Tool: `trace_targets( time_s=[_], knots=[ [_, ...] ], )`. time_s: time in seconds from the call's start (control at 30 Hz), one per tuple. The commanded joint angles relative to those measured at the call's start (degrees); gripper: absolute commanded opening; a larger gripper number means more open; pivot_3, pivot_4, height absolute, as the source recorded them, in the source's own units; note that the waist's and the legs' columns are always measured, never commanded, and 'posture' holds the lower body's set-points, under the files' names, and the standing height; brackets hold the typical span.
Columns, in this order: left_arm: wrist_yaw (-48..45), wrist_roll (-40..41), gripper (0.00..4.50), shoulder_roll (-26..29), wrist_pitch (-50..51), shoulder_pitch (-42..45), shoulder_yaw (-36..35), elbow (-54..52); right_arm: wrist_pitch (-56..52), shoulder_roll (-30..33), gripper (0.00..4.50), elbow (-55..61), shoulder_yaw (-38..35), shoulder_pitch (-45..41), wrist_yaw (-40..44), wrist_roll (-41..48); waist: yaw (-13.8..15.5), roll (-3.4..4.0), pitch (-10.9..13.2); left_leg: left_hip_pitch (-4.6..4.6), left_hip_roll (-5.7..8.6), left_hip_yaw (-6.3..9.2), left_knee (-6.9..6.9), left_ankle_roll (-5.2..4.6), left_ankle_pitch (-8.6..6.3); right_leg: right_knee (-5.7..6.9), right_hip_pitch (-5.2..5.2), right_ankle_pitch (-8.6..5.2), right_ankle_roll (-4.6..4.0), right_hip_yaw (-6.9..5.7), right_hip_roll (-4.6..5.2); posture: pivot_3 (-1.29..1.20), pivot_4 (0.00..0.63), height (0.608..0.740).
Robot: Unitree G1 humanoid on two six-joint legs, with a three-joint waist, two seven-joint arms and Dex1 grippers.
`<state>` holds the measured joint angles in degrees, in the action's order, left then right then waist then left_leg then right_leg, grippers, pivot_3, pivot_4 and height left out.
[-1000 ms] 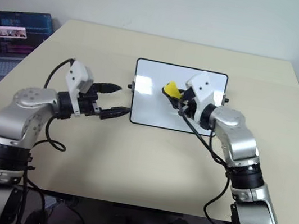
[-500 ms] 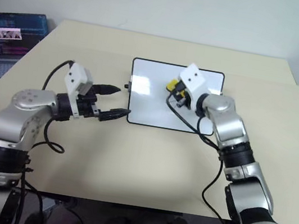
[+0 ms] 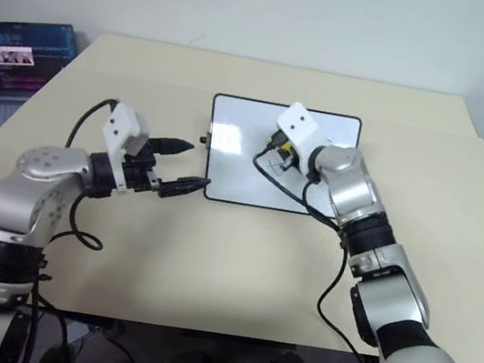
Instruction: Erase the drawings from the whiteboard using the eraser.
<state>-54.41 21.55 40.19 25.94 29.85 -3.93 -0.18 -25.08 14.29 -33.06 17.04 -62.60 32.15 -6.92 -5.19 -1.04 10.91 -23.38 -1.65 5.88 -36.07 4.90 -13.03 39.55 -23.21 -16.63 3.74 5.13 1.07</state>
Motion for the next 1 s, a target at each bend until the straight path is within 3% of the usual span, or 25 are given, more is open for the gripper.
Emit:
trace_targets(
  time_s=[0.03,0.3,0.83,1.0],
  knots=[
    [0.2,0.8,4.5,0.9,-0.1,0.2,-1.5,-2.3,2.3,-0.6,1.11,-3.1,0.9,-0.7,-1.2,-2.5,0.0,-0.01,0.0,0.05,0.0,-0.03,0.0,0.0,0.0,0.04,0.03,0.0,0.0,0.03,0.0,0.0,0.15,0.74],
    [0.3,0.9,4.5,1.1,0.2,-0.2,-1.7,-2.8,2.0,-1.5,1.11,-2.9,3.5,0.7,-1.3,-6.6,0.0,-0.02,0.0,0.47,0.0,-0.19,0.0,-0.02,0.03,0.42,0.19,0.0,0.0,0.26,-0.04,0.0,0.15,0.74],
    [0.0,0.7,4.5,0.6,0.0,0.8,-0.9,-2.1,-5.5,-1.4,1.11,8.2,9.3,7.6,7.7,-9.2,-0.2,-0.05,-0.1,0.52,0.0,-0.15,0.0,-0.02,0.04,0.42,0.26,0.0,0.0,0.24,-0.06,0.0,0.15,0.74],
    [-0.2,0.5,4.5,0.5,-0.3,1.2,-0.7,-1.6,-3.6,-1.0,1.11,4.8,6.7,5.2,2.6,-9.9,-0.1,-0.06,-0.1,0.52,0.0,-0.15,0.0,-0.02,0.04,0.41,0.27,0.0,0.0,0.24,-0.06,0.0,0.15,0.74]
  ],
)
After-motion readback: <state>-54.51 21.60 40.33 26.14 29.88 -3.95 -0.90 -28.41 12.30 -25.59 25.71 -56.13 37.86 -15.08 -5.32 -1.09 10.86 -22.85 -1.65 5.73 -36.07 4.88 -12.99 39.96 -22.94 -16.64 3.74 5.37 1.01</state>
